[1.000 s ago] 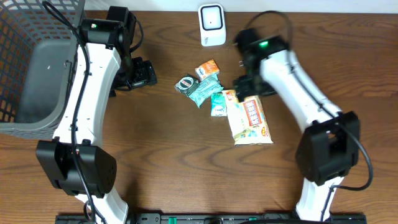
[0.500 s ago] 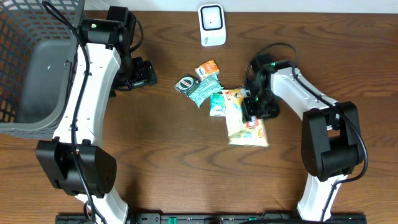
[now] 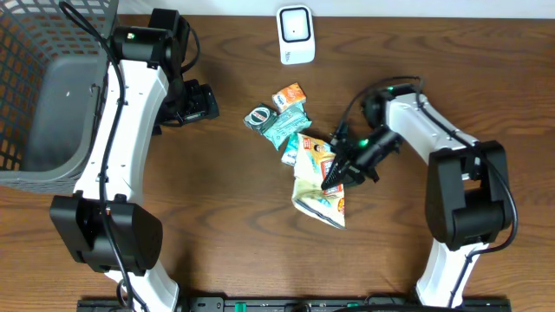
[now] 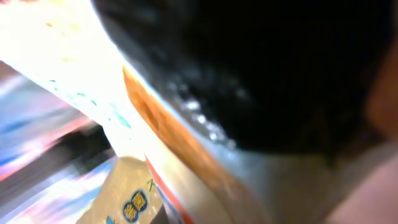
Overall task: Scan the item barcode
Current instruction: 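Regrasp the yellow snack bag on the pile with the right gripper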
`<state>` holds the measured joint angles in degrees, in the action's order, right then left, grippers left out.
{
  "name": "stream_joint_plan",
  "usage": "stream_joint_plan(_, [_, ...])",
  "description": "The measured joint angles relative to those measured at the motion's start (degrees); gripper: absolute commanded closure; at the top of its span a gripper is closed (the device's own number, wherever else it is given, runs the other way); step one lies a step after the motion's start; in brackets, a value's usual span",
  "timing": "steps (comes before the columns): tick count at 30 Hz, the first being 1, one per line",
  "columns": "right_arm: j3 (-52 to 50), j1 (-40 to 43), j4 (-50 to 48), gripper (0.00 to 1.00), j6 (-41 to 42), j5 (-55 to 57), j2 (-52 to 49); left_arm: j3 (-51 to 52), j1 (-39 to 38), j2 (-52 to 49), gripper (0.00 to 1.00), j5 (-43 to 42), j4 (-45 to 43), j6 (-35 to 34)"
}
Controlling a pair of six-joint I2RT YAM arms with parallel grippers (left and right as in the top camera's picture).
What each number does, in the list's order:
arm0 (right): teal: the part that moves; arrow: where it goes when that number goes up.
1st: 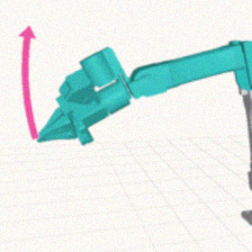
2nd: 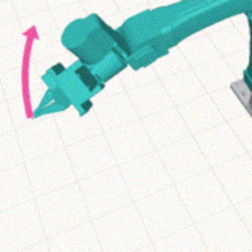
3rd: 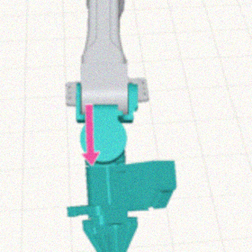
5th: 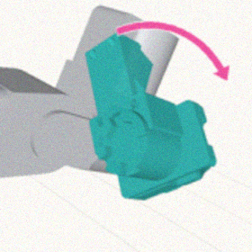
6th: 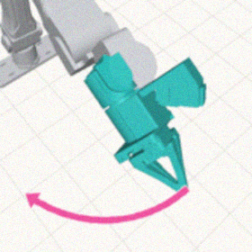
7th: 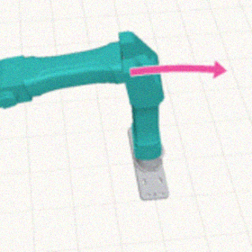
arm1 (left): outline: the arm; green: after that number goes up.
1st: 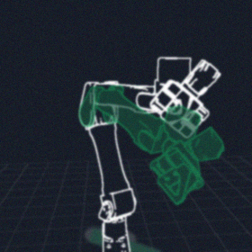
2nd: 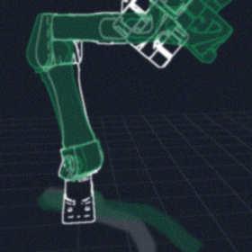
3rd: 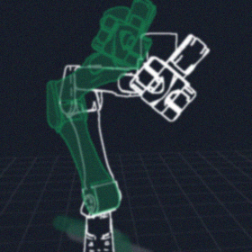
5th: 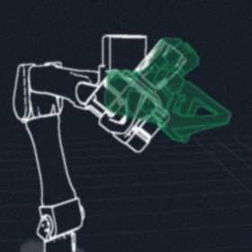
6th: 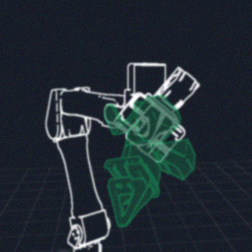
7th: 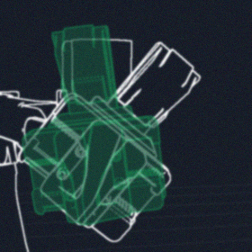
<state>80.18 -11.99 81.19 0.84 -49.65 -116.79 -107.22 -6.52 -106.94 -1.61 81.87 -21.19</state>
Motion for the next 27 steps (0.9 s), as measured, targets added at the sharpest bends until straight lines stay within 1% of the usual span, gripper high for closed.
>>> stream_joint_plan(2, [0.02,1.46,5.38,0.99,-1.18,-7.21,0.0,0.0,0.0,0.0,0.02,0.0,0.0,0.0])
stream_joint_plan(8, [0.04,3.91,15.61,0.99,-3.91,-19.54,0.0,0.0,0.0,0.0,0.02,0.0,0.0,0.0])
stream_joint_plan(13, [0.07,4.42,16.11,0.99,-5.64,-25.05,0.0,0.0,0.0,0.0,0.02,0.02,0.0,0.0])
stream_joint_plan(21, [0.07,4.42,16.13,0.99,-6.34,-30.1,0.28,0.0,0.0,0.0,0.02,0.0,0.0,0.0])
stream_joint_plan(24, [0.04,4.44,16.11,0.99,-6.51,-30.62,1.53,0.0,0.0,0.0,0.02,0.02,0.0,0.0])
stream_joint_plan(27, [0.04,4.44,16.09,0.99,-8.37,-30.73,5.66,0.0,0.0,0.0,0.02,0.02,0.0,0.0])
